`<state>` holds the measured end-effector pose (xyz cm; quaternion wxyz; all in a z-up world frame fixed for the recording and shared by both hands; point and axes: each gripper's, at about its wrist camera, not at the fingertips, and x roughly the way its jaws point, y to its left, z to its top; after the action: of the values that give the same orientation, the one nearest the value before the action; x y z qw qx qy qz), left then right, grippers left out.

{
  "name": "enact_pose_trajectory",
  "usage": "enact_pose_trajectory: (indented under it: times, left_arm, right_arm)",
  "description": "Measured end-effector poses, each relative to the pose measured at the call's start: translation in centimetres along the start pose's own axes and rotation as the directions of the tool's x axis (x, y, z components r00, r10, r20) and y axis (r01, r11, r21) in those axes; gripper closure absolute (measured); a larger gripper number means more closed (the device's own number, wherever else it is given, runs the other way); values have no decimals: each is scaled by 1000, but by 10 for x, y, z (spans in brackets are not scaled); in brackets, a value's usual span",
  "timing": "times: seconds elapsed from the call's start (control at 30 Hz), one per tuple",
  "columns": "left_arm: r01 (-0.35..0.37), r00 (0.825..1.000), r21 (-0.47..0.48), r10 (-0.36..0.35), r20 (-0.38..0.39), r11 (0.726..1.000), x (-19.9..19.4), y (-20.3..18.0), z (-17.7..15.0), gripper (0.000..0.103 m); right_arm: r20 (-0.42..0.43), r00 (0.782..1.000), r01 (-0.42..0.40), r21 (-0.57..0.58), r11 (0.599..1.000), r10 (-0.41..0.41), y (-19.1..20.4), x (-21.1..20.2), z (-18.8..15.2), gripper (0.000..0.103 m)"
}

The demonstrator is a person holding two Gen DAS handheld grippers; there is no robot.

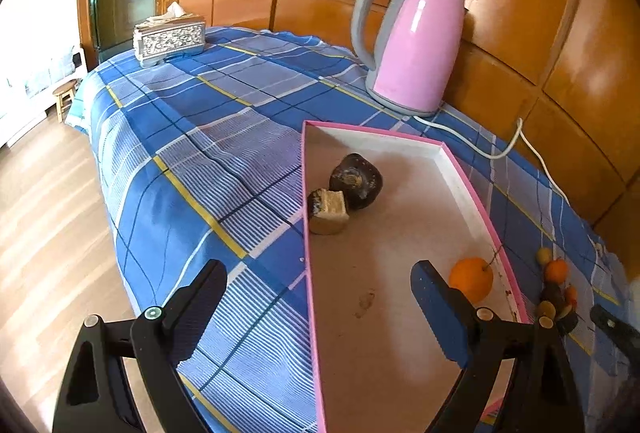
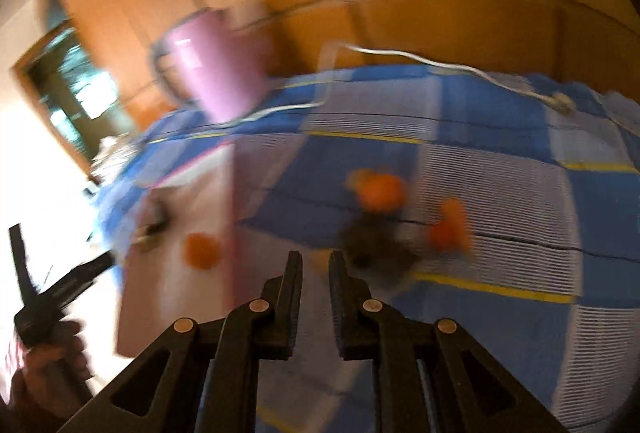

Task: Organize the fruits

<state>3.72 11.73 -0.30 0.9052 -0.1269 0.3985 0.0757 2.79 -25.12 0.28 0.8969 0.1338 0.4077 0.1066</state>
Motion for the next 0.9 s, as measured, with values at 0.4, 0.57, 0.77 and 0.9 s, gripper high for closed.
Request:
enact_pose_trajectory:
  times: [0.4, 0.57, 0.77, 0.9]
  left_arm:
    - [25, 999, 35, -24, -25, 999, 3, -10, -5, 9]
    - [28, 999, 35, -27, -37, 999, 6, -10, -6, 9]
    - [32, 998, 41, -30, -48, 999, 7, -13, -9, 9]
    - [38, 998, 42, -36, -44, 998, 5, -14, -9, 9]
  right_arm:
    - [-82, 984, 165, 124, 978, -156, -84, 32, 32, 75]
    - [-129, 977, 178, 67, 982, -168, -80, 52, 42, 73]
    - [-179, 974, 154, 59, 986, -141, -80, 74, 50, 72]
    - [-194, 972, 149, 86, 985, -130, -84, 77, 53, 77]
